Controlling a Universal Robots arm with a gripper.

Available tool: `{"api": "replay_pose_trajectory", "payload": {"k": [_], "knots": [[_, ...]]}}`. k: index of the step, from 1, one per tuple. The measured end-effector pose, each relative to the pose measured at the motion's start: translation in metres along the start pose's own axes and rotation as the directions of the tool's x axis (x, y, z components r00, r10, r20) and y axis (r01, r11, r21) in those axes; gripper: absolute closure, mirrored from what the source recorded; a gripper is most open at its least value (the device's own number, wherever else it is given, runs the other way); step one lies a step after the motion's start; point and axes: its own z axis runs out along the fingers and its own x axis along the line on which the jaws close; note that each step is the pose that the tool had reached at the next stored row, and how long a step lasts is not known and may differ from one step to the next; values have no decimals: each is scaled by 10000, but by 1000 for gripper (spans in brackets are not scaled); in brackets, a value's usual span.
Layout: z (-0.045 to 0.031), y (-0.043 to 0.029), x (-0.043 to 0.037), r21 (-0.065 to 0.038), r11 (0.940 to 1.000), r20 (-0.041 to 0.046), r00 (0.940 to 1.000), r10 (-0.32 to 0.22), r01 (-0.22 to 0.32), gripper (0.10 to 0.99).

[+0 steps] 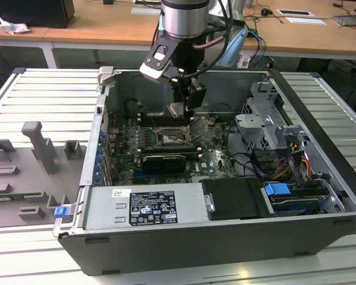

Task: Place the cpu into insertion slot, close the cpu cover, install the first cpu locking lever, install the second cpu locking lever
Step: 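Place the cpu into insertion slot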

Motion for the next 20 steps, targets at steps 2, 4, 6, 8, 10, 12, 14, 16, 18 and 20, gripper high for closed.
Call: {"api": "replay_pose_trajectory", "payload": {"k": [2,4,6,8,10,12,14,16,18,20], "knots": [[5,0,0,0,10000,0,10000,0,0,545],[10,-1,0,0,10000,0,10000,0,0,545],[14,-1,0,0,10000,0,10000,0,0,545],[18,-1,0,0,10000,0,10000,0,0,545],[22,-2,0,0,10000,0,10000,0,0,545],[29,-2,0,0,10000,0,10000,0,0,545],[33,-3,-1,0,10000,0,10000,0,0,545],[38,-3,-1,0,10000,0,10000,0,0,545],[51,-4,-1,0,10000,0,10000,0,0,545],[66,-6,-1,0,10000,0,10000,0,0,545]]}}
